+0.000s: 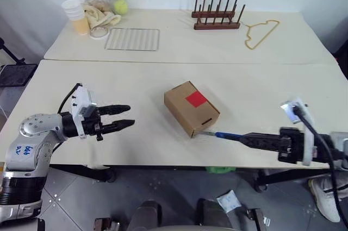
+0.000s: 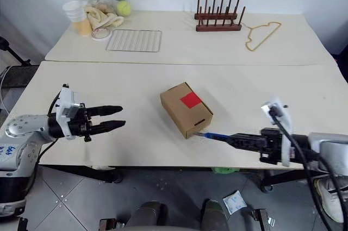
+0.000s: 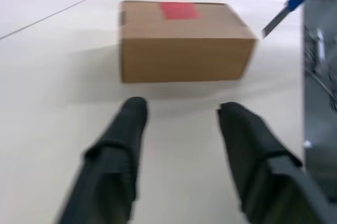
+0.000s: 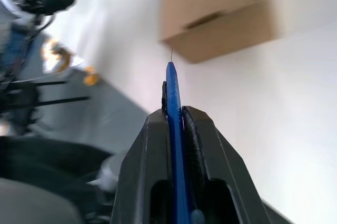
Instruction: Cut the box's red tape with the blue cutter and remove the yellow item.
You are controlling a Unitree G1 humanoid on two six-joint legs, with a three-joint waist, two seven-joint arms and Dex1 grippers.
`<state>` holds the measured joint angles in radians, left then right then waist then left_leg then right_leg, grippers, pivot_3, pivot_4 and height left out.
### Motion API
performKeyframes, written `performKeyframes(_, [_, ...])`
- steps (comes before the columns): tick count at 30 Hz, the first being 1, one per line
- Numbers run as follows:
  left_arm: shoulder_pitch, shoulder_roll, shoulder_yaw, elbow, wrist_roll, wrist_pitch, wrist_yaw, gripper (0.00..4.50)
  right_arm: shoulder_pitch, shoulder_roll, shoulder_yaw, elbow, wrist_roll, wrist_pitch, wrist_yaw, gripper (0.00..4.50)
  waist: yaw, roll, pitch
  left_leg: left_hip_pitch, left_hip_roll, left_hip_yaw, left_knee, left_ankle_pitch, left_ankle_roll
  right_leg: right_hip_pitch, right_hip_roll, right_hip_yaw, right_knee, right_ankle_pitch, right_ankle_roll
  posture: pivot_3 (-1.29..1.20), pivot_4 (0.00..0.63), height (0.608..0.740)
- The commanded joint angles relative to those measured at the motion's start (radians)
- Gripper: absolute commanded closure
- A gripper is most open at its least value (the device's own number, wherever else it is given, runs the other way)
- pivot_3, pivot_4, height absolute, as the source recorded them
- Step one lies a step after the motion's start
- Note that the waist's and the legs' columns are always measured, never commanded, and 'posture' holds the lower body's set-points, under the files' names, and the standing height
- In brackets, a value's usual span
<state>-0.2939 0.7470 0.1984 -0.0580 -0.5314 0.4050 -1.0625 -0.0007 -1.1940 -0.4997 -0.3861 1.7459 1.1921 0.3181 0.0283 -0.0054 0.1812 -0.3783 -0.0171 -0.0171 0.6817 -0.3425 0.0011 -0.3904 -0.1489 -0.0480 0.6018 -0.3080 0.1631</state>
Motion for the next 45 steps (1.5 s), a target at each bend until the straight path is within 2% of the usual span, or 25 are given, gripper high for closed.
performKeyframes(1, [-0.044, -0.021, -0.017, -0.006, 0.003, 0.001, 0.027, 3.44, 0.019, -0.028, -0.148, 0.002, -0.104, 0.010, 0.130, 4.42, -0.001, 0.000, 0.000, 0.000, 0.000, 0.000, 0.000, 0.000, 0.000, 0.000, 0.000, 0.000, 0.000, 0.000, 0.000, 0.00, 0.150, 0.740])
performKeyframes(4, [-0.131, -0.074, -0.074, 0.019, 0.014, 0.024, 0.055, 4.42, -0.035, -0.055, -0.146, 0.018, -0.171, -0.014, 0.171, 4.42, -0.001, 0.000, 0.000, 0.000, 0.000, 0.001, 0.000, 0.001, -0.001, 0.000, 0.000, 0.000, 0.000, 0.001, 0.000, 0.00, 0.150, 0.740])
performKeyframes(5, [-0.169, -0.094, -0.101, 0.029, 0.017, 0.027, 0.048, 4.49, -0.074, -0.061, -0.120, 0.017, -0.187, -0.031, 0.166, 4.42, -0.002, 0.000, 0.000, 0.001, 0.000, 0.001, 0.000, 0.001, -0.001, 0.000, 0.000, 0.000, 0.001, 0.001, 0.000, 0.00, 0.150, 0.740])
performKeyframes(8, [-0.351, -0.203, -0.214, 0.121, 0.099, 0.057, 0.120, 4.50, -0.359, -0.020, 0.111, 0.013, -0.264, -0.075, 0.059, 4.42, -0.003, -0.001, 0.000, 0.000, -0.001, 0.001, 0.001, 0.003, -0.001, 0.000, 0.000, 0.000, 0.001, 0.003, -0.001, 0.00, 0.150, 0.740])
performKeyframes(10, [-0.419, -0.253, -0.257, 0.181, 0.142, 0.062, 0.150, 4.50, -0.513, 0.032, 0.227, 0.040, -0.327, -0.062, -0.017, 4.42, -0.004, -0.001, 0.001, 0.000, -0.002, 0.000, 0.001, 0.006, -0.002, -0.001, 0.000, 0.001, -0.003, 0.005, 0.000, 0.00, 0.150, 0.740])
performKeyframes(15, [-0.525, -0.324, -0.344, 0.294, 0.235, 0.039, 0.173, 4.50, -0.776, 0.175, 0.417, 0.107, -0.441, 0.016, -0.109, 4.42, -0.021, -0.001, 0.000, -0.003, -0.001, 0.002, -0.003, 0.005, -0.003, -0.007, 0.000, 0.000, -0.001, 0.006, 0.000, 0.00, 0.150, 0.740])
performKeyframes(19, [-0.573, -0.352, -0.376, 0.351, 0.284, 0.062, 0.188, 4.50, -0.921, 0.270, 0.505, 0.160, -0.533, 0.080, -0.118, 4.42, -0.025, -0.001, 0.000, -0.018, -0.002, 0.004, 0.001, 0.006, -0.004, -0.021, -0.001, -0.007, 0.006, 0.006, 0.001, 0.00, 0.150, 0.740])
performKeyframes(23, [-0.565, -0.374, -0.384, 0.337, 0.297, 0.087, 0.207, 4.50, -0.983, 0.330, 0.558, 0.190, -0.641, 0.096, -0.093, 4.42, -0.024, -0.001, 0.000, -0.021, -0.002, 0.001, 0.003, 0.006, -0.004, -0.021, -0.002, -0.014, 0.006, 0.006, 0.001, 0.00, 0.150, 0.740])
performKeyframes(26, [-0.556, -0.388, -0.387, 0.322, 0.304, 0.109, 0.217, 4.50, -1.005, 0.330, 0.600, 0.186, -0.720, 0.120, -0.054, 4.42, -0.020, -0.001, 0.000, -0.021, -0.003, 0.001, 0.004, 0.006, -0.004, -0.021, -0.003, -0.015, 0.006, 0.007, 0.001, 0.00, 0.150, 0.740])
performKeyframes(37, [-0.499, -0.387, -0.395, 0.233, 0.306, 0.186, 0.225, 4.50, -0.975, 0.414, 0.556, 0.184, -0.825, 0.154, 0.009, 4.42, -0.023, -0.001, 0.000, -0.022, -0.002, 0.001, 0.013, 0.006, -0.004, -0.020, -0.003, -0.014, 0.012, 0.007, 0.000, 0.00, 0.150, 0.740])
performKeyframes(45, [-0.501, -0.386, -0.397, 0.234, 0.317, 0.195, 0.230, 4.50, -0.950, 0.445, 0.533, 0.161, -0.863, 0.183, 0.033, 4.42, -0.024, -0.001, 0.000, -0.021, -0.002, 0.001, 0.013, 0.006, -0.004, -0.020, -0.003, -0.014, 0.014, 0.007, 0.000, 0.00, 0.150, 0.740])
